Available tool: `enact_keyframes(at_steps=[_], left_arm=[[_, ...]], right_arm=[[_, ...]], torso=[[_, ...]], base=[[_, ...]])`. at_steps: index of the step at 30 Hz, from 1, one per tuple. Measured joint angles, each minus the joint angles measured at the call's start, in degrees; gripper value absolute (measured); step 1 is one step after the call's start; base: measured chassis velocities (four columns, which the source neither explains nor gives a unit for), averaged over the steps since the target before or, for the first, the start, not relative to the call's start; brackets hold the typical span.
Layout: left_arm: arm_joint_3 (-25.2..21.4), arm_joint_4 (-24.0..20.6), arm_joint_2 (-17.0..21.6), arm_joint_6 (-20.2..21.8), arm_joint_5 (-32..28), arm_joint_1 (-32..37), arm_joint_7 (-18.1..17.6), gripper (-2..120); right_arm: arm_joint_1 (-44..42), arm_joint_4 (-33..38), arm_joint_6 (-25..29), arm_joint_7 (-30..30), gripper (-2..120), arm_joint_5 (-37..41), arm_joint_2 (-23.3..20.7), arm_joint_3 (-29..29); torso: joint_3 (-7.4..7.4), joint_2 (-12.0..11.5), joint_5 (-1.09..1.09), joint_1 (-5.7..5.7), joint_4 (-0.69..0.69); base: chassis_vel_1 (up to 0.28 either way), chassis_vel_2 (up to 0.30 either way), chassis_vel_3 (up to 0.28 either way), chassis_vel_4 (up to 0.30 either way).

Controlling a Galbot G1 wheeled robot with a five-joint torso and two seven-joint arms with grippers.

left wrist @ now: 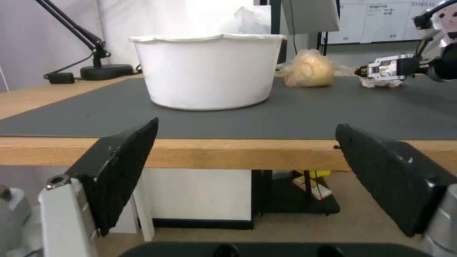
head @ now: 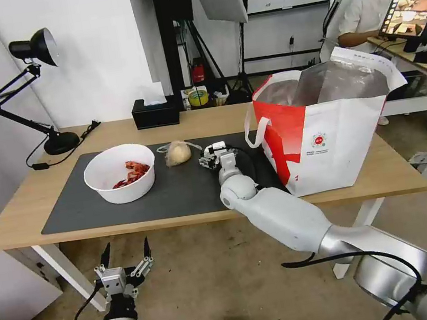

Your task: Pick up the trash from the table and place it into the takeout bag.

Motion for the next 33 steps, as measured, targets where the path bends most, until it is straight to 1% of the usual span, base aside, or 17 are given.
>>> enact_keyframes(at_steps=[2, 3, 4, 5, 8, 9, 12, 13, 16, 17, 21, 22, 24, 26, 29, 30, 33], left_arm=[[0.0, 0.0, 0.0, 0.0, 0.0, 0.1, 0.0, 100], [0.0, 0.0, 0.0, 0.0, 0.0, 0.1, 0.0, 100], [0.0, 0.0, 0.1, 0.0, 0.0, 0.1, 0.0, 100], [0.0, 0.0, 0.1, 0.0, 0.0, 0.1, 0.0, 100], [0.1, -0.1, 0.0, -0.1, 0.0, 0.1, 0.0, 100], [0.1, -0.1, 0.0, -0.1, 0.0, 0.1, 0.0, 100], [0.3, -0.1, -0.1, -0.1, 0.0, 0.1, 0.0, 100], [0.3, -0.1, -0.1, -0.1, 0.0, 0.1, 0.0, 100], [0.4, -0.1, -0.2, -0.1, 0.0, 0.1, 0.1, 100], [0.4, -0.1, -0.2, -0.1, 0.0, 0.1, 0.1, 100], [0.4, -0.1, -0.4, -0.1, 0.1, 0.2, 0.1, 100], [0.4, -0.1, -0.4, -0.1, 0.1, 0.2, 0.1, 100], [0.4, -0.1, -0.4, -0.1, 0.1, 0.2, 0.1, 100], [0.4, -0.1, -0.4, -0.1, 0.1, 0.2, 0.1, 100], [0.1, 0.0, -0.1, -0.1, 0.1, 0.3, 0.1, 100], [0.1, 0.0, -0.1, -0.1, 0.1, 0.3, 0.1, 100], [0.0, 0.4, 0.0, -0.2, 0.1, 0.3, 0.1, 100]], right_arm=[[0.2, -0.7, 0.0, 0.0, 75, -0.1, 0.3, 0.0], [0.2, -0.7, 0.0, 0.0, 75, -0.1, 0.3, 0.0], [0.2, -0.8, -0.1, 0.0, 70, -0.1, 0.3, -0.1], [0.2, -0.8, -0.1, 0.0, 70, -0.1, 0.3, -0.1], [0.0, -0.6, -0.2, 0.2, 57, -0.1, 0.1, -0.1], [0.0, -0.6, -0.2, 0.2, 57, -0.1, 0.1, -0.1], [-0.5, 0.4, -0.4, 0.5, 40, 0.0, -0.7, -0.3], [-0.5, 0.4, -0.4, 0.5, 40, 0.0, -0.7, -0.3], [-1.0, 1.3, -0.5, 0.7, 27, 0.2, -1.5, -0.4], [-1.0, 1.3, -0.5, 0.7, 27, 0.2, -1.5, -0.4], [-1.4, 2.1, -0.6, 0.9, 7, 0.3, -2.2, -0.5], [-1.4, 2.1, -0.6, 0.9, 7, 0.3, -2.2, -0.5], [-1.6, 3.0, -0.6, 1.3, 0, 0.5, -2.6, -0.5], [-1.7, 3.9, -0.8, 1.6, 0, 0.9, -3.0, -0.5], [-2.6, 8.4, -1.8, 2.6, 0, 2.3, -5.0, -0.5], [-2.6, 8.4, -1.8, 2.6, 0, 2.3, -5.0, -0.5], [-3.8, 14.2, -2.4, 3.9, 0, 3.0, -7.6, -0.4]], torso=[[0.0, 0.0, 0.0, 0.0, 0.0], [0.0, 0.0, 0.0, 0.0, 0.0], [0.0, 0.0, 0.0, 0.0, 0.0], [0.0, 0.0, 0.0, 0.0, 0.0], [0.0, 0.0, 0.0, 0.0, 0.0], [0.0, 0.0, 0.0, 0.0, 0.0], [0.0, 0.0, 0.0, 0.0, -0.01], [0.0, 0.0, 0.0, 0.0, -0.01], [0.0, 0.0, 0.01, 0.0, -0.01], [0.0, 0.0, 0.01, 0.0, -0.01], [0.0, 0.0, 0.01, 0.0, -0.01], [0.0, 0.0, 0.01, 0.0, -0.01], [0.0, 0.0, 0.01, 0.0, 0.0], [0.0, 0.0, 0.0, 0.0, 0.0], [0.0, 0.0, 0.01, 0.0, 0.0], [0.0, 0.0, 0.01, 0.0, 0.0], [0.0, 0.0, 0.01, 0.0, -0.01]], base=[[0.0, 0.0, 0.0, 0.0], [0.0, 0.0, 0.0, 0.0], [0.0, 0.0, 0.0, 0.0], [0.0, 0.0, 0.0, 0.0], [0.0, 0.0, 0.0, 0.0], [0.0, 0.0, 0.0, 0.0], [0.0, 0.0, 0.0, 0.0], [0.0, 0.0, 0.0, 0.0], [0.0, 0.0, 0.0, 0.0], [0.0, 0.0, 0.0, 0.0], [0.0, 0.0, 0.0, 0.0], [0.0, 0.0, 0.0, 0.0], [0.0, 0.0, 0.0, 0.0], [0.0, 0.0, 0.0, 0.0], [0.0, 0.0, 0.0, 0.0], [0.0, 0.0, 0.0, 0.0], [0.0, 0.0, 0.0, 0.0]])
